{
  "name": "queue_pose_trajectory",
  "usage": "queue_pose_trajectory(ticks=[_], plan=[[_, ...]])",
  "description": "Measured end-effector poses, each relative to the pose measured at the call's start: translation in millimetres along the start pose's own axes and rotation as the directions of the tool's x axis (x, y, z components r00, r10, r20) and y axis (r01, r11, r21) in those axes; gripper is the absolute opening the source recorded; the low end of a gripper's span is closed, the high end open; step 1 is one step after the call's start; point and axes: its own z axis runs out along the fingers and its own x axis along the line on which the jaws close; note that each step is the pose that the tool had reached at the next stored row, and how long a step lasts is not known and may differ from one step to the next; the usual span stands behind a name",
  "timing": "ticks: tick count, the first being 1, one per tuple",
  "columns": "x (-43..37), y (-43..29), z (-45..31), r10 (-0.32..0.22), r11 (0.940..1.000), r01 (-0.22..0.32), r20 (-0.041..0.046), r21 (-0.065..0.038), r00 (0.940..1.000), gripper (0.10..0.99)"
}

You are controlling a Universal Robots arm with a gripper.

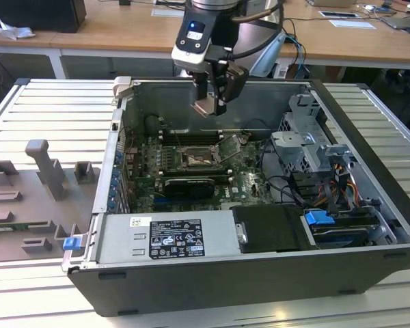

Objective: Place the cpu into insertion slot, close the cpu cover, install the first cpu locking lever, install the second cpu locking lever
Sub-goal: 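Place the cpu into insertion slot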

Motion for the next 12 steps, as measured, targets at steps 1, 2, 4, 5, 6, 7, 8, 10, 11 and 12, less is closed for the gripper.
queue_pose_trajectory(ticks=[1,2,4,5,6,7,8,10,11,12], plan=[[0.0,0.0,0.2,0.011,0.9999,-0.011,0.0010,0.000,0.9999,0.537],[0.0,0.0,0.4,0.024,0.9997,-0.024,0.0021,-0.001,0.9997,0.537],[0.0,-0.1,1.2,0.070,0.9975,-0.070,0.0062,-0.002,0.9975,0.537],[0.0,-0.2,2.0,0.102,0.9948,-0.102,0.0090,-0.002,0.9947,0.537],[0.0,-0.2,3.1,0.120,0.9928,-0.120,0.0107,-0.003,0.9927,0.537],[-0.1,-0.5,6.1,0.154,0.9881,-0.154,0.0138,-0.004,0.9880,0.537],[-0.2,-0.8,9.3,0.180,0.9837,-0.180,0.0161,-0.005,0.9835,0.537],[-0.3,-1.3,15.1,0.217,0.9761,-0.217,0.0193,-0.006,0.9759,0.537],[-0.3,-1.5,16.8,0.229,0.9733,-0.229,0.0203,-0.006,0.9731,0.537],[-0.3,-1.7,19.7,0.257,0.9663,-0.257,0.0227,-0.008,0.9661,0.537]])
